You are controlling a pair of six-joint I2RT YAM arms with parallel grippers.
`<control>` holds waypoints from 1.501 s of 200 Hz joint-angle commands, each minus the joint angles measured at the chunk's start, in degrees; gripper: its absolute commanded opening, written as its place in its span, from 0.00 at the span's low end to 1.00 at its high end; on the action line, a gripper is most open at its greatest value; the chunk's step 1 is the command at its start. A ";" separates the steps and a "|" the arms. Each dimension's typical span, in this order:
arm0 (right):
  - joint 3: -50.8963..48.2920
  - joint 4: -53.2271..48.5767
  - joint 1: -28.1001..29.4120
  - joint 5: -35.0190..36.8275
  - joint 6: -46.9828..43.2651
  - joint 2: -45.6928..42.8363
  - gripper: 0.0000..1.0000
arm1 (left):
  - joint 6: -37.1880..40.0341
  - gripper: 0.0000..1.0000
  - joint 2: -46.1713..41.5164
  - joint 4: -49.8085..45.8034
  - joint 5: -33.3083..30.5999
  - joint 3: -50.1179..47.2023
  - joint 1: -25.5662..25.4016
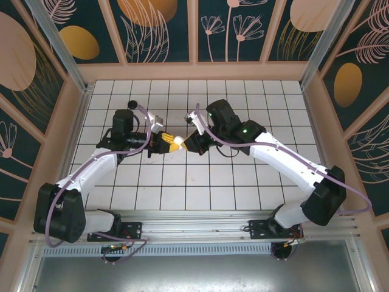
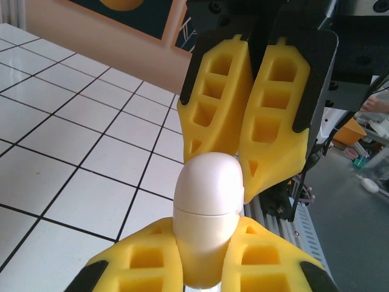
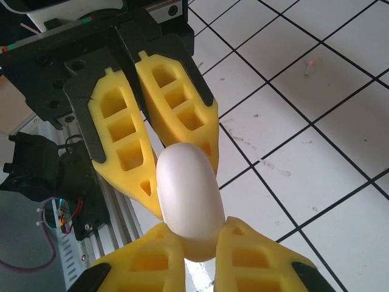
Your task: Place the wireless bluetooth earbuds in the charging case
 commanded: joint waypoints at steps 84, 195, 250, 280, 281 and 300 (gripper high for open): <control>-2.08 8.98 -2.87 1.54 7.50 0.20 0.25 | -2.17 0.00 -9.03 2.92 1.08 -3.29 -0.82; -8.54 17.16 -9.17 -8.35 13.81 -2.04 0.29 | -6.07 0.00 -10.36 5.92 -0.77 -4.35 -0.79; -14.49 24.81 -6.63 -8.17 16.25 -8.88 0.42 | -14.79 0.00 -10.03 12.99 -4.63 -5.09 -0.78; -19.43 32.91 -2.00 -4.10 16.87 -11.83 0.52 | -22.94 0.00 -10.03 22.38 -5.01 -7.20 -0.78; -19.57 33.07 -1.80 -3.99 16.91 -11.81 0.53 | -23.27 0.00 -10.07 22.81 -5.05 -7.24 -0.78; -20.62 36.99 -0.34 -2.61 17.79 -11.52 0.55 | -27.97 0.00 -10.98 28.07 -5.97 -8.72 -0.83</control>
